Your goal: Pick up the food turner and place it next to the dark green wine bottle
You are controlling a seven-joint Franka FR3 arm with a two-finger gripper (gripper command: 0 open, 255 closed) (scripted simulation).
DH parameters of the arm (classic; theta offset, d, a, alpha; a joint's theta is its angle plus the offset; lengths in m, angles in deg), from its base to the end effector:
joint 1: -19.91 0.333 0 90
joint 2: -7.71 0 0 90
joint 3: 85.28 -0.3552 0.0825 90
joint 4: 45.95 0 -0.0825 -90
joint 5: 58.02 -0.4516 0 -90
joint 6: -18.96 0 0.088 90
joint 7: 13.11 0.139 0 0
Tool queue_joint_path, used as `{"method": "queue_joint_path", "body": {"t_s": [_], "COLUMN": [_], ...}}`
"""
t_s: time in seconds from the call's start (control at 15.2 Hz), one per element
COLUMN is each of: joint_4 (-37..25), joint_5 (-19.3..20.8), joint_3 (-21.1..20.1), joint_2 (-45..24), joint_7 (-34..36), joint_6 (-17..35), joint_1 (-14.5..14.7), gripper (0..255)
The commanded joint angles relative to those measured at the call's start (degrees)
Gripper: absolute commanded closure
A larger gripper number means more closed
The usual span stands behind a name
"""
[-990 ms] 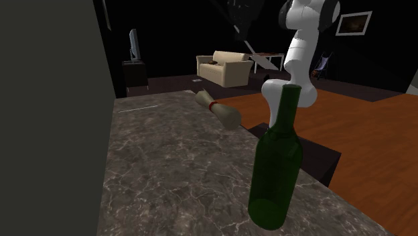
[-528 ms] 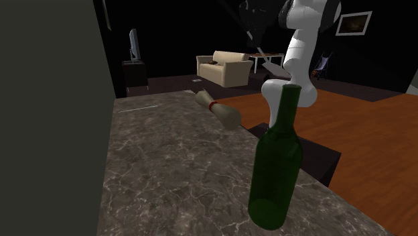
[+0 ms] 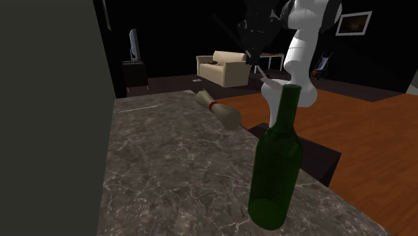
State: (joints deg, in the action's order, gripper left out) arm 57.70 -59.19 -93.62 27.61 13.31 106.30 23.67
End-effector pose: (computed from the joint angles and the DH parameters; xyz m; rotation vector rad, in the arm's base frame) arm 0.4801 0.1197 0.6908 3.1063 -0.3990 0.1025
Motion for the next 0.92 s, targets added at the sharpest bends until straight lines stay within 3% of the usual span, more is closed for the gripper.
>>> {"method": "queue_joint_path", "body": {"t_s": [0.0,0.86], "joint_4": [2.5,14.8], "joint_5": [-0.1,-0.4], "joint_3": [0.1,0.0], "joint_2": [0.7,3.1], "joint_7": [-0.1,-0.2], "joint_6": [1.8,11.7], "joint_1": [0.0,0.3], "gripper": [255,255]}}
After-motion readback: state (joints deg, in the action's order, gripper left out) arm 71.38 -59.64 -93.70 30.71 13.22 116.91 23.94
